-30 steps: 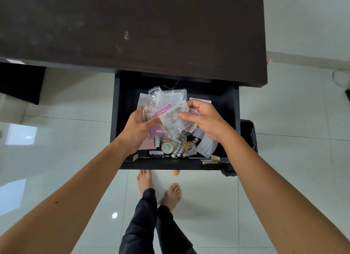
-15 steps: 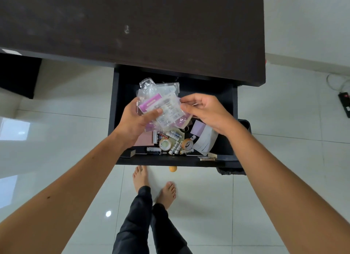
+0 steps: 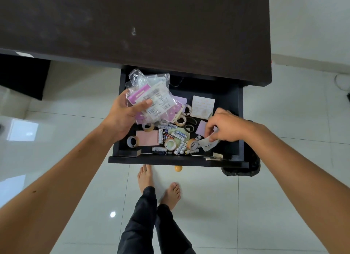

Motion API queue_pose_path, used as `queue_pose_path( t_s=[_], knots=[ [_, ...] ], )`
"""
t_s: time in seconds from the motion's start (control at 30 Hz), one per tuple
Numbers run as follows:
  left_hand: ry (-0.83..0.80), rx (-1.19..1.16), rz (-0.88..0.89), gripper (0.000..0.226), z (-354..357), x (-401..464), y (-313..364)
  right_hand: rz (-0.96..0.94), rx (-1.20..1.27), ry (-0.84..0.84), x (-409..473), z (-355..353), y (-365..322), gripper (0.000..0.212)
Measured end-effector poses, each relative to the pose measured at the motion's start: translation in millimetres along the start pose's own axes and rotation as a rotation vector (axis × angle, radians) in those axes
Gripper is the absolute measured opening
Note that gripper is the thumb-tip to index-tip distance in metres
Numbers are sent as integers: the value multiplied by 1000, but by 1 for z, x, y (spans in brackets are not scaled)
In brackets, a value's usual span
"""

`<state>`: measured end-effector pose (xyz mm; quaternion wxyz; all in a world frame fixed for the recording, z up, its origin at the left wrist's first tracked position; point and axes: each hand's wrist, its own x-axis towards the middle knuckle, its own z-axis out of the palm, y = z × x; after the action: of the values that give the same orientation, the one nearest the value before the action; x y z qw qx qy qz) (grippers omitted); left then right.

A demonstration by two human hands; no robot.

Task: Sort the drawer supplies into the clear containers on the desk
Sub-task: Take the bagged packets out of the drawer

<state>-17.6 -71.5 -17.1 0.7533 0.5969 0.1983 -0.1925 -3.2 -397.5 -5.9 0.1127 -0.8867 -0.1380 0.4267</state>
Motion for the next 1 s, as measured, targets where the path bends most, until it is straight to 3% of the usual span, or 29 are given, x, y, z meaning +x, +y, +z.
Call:
queue_pose_path(
  t_s=[0.17, 0.33, 0.43, 0.5, 0.73, 1.0],
  knots=[
    [26, -32, -10, 70, 4, -2, -4, -95, 239, 62, -12, -34, -3, 23],
    [22, -26, -11, 52, 14, -3, -6, -206, 819, 202, -26, -54, -2, 18],
    [-17, -22, -14, 53, 24, -3, -7, -240, 1056, 210, -25, -53, -13, 24],
    [-63, -19, -30, 58, 34, -5, -6, -224, 1105, 248, -18, -46, -20, 27],
    [-205, -69, -73, 46, 56, -7, -3, -58, 1082, 454, -7, -17, -30, 20],
    [-302, 63, -62, 69, 88, -10, -6, 27, 1200, 422, -24, -1, -27, 22]
  ],
)
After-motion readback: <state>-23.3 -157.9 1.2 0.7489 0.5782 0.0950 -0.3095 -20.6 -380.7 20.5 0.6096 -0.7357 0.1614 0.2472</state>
